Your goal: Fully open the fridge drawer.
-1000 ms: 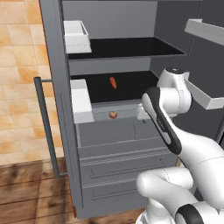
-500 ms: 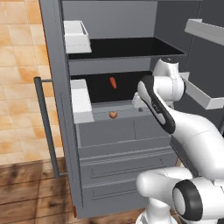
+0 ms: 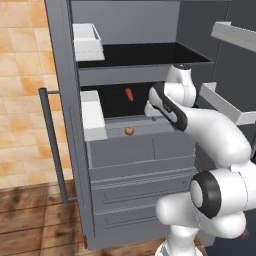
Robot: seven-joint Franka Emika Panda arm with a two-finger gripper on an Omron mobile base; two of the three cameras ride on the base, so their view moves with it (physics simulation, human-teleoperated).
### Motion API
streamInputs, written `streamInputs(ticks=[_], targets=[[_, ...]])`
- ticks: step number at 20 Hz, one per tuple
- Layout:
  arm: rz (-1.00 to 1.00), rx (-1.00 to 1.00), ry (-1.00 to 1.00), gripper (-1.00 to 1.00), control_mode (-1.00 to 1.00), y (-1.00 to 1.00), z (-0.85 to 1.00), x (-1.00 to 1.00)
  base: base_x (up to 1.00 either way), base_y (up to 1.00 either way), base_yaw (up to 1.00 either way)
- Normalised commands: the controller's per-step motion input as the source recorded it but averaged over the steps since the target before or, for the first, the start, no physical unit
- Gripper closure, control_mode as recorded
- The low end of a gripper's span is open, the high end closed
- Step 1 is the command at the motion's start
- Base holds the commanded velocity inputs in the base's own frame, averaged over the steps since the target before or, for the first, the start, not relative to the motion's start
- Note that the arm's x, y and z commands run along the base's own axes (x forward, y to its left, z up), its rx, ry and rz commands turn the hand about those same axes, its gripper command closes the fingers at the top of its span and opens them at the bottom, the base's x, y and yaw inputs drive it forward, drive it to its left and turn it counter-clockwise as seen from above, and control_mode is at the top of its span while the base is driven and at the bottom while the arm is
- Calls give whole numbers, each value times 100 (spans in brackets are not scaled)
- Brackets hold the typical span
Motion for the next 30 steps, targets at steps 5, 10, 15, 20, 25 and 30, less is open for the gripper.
streamInputs(ticks=[5, 10, 15, 20, 25, 30], targets=[[0, 0, 0, -100, -100, 0, -33, 59, 0, 0, 0], [0, 0, -2, -100, -100, 0, -36, 49, 0, 0, 0], [0, 0, -6, -100, -100, 0, -20, 43, 0, 0, 0], [0, 0, -8, -100, -100, 0, -22, 37, 0, 0, 0], [0, 0, -4, -100, -100, 0, -16, 34, 0, 0, 0], [0, 0, 0, -100, -100, 0, 0, 37, 0, 0, 0]])
